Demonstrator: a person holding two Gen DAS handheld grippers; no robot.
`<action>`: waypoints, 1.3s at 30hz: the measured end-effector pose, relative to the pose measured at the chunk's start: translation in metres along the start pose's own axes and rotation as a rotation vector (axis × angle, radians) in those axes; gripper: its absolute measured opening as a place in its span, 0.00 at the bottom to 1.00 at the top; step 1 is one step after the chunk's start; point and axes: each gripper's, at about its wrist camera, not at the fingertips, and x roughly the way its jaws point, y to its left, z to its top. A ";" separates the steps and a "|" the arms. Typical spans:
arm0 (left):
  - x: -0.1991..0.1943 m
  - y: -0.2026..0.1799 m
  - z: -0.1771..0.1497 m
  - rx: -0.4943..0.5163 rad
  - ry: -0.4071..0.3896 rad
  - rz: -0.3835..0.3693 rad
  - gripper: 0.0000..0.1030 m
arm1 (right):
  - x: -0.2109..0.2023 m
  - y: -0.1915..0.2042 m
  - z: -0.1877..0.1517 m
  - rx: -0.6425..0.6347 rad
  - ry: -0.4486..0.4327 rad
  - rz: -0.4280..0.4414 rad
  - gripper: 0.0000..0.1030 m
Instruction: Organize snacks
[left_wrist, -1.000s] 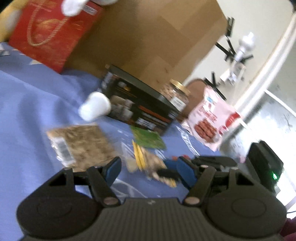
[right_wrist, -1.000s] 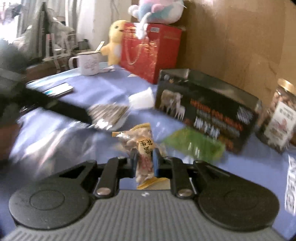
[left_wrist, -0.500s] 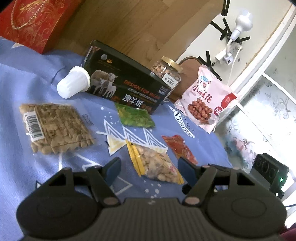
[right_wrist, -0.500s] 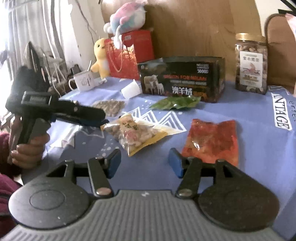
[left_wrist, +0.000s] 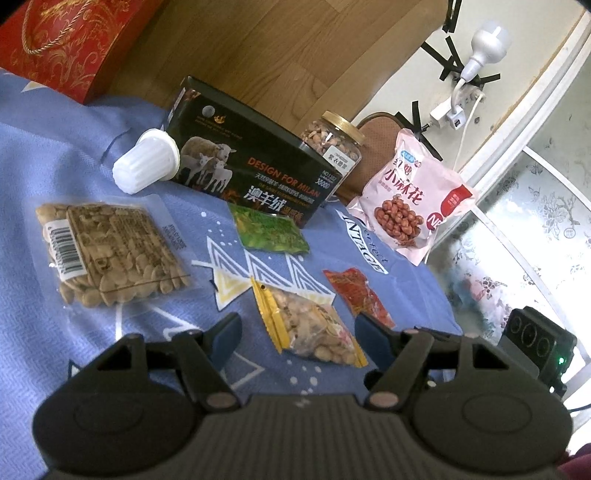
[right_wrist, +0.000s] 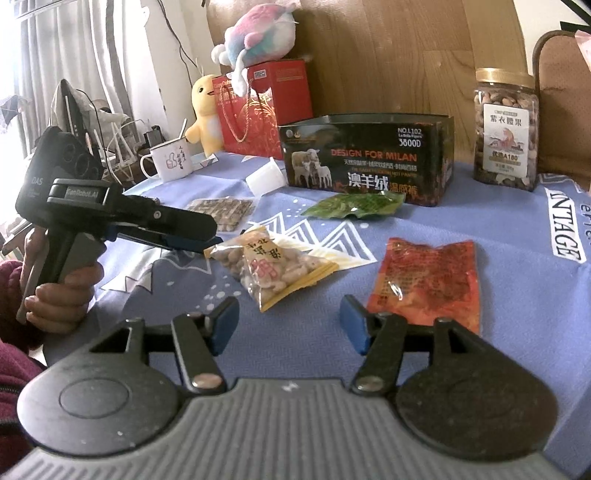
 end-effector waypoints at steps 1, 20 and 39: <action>0.000 0.000 0.000 0.000 0.000 0.000 0.68 | 0.000 0.000 0.000 0.000 0.000 0.000 0.61; 0.000 0.002 0.000 -0.005 0.000 -0.004 0.68 | 0.000 0.000 0.000 -0.001 0.002 0.002 0.61; 0.000 0.002 0.001 -0.010 -0.001 -0.006 0.68 | 0.000 0.000 0.000 -0.002 0.003 0.002 0.62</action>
